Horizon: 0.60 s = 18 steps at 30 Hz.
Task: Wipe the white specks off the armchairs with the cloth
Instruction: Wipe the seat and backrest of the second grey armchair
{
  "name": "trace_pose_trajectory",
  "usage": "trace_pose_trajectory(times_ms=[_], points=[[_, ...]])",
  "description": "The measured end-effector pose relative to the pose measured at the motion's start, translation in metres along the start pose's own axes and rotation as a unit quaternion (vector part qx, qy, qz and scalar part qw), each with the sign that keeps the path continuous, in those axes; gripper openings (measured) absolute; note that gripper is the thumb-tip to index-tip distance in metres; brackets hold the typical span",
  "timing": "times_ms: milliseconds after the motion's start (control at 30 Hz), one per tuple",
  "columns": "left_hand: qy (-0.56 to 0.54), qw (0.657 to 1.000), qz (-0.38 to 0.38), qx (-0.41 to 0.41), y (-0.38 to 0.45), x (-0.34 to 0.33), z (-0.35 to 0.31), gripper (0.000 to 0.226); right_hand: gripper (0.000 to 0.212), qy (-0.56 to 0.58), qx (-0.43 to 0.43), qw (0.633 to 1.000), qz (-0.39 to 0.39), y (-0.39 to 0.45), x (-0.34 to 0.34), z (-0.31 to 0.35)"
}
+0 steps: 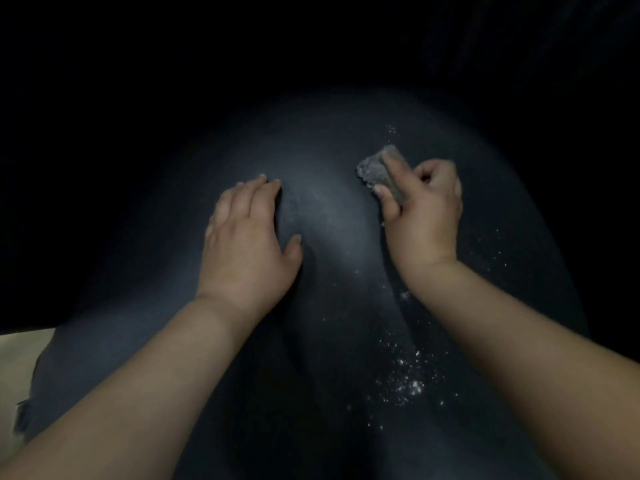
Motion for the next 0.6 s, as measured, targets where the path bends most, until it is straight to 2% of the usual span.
trace_pose_trajectory(times_ms=[167,267,367,467,600], points=[[0.009,1.0,0.013,0.002,0.007,-0.003,-0.004,0.07,0.042,-0.012,0.049,0.997,0.065,-0.029,-0.001,0.013],[0.014,1.0,0.014,-0.006,0.011,-0.004,-0.007,0.07,0.041,-0.019,0.051,0.997,0.049,0.007,-0.004,0.009],[0.011,1.0,0.008,-0.009,0.017,-0.004,-0.007,0.069,0.039,-0.017,0.009,0.999,0.031,0.045,-0.007,0.002],[0.016,1.0,0.001,-0.011,0.023,-0.003,-0.008,0.069,0.036,0.004,0.0,1.0,0.014,0.031,-0.005,0.003],[0.018,1.0,0.003,-0.012,0.027,-0.002,-0.007,0.068,0.039,0.01,0.014,0.999,0.03,0.008,0.006,-0.01]])
Point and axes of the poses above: each hand's wrist, its own y-axis towards the middle knuckle, its own x-axis out of the back of the hand, z = x × y, the point moved 10 cm from there along y, towards the middle knuckle, and after that the axes turned 5 degrees about -x, right-handed, at the moved point
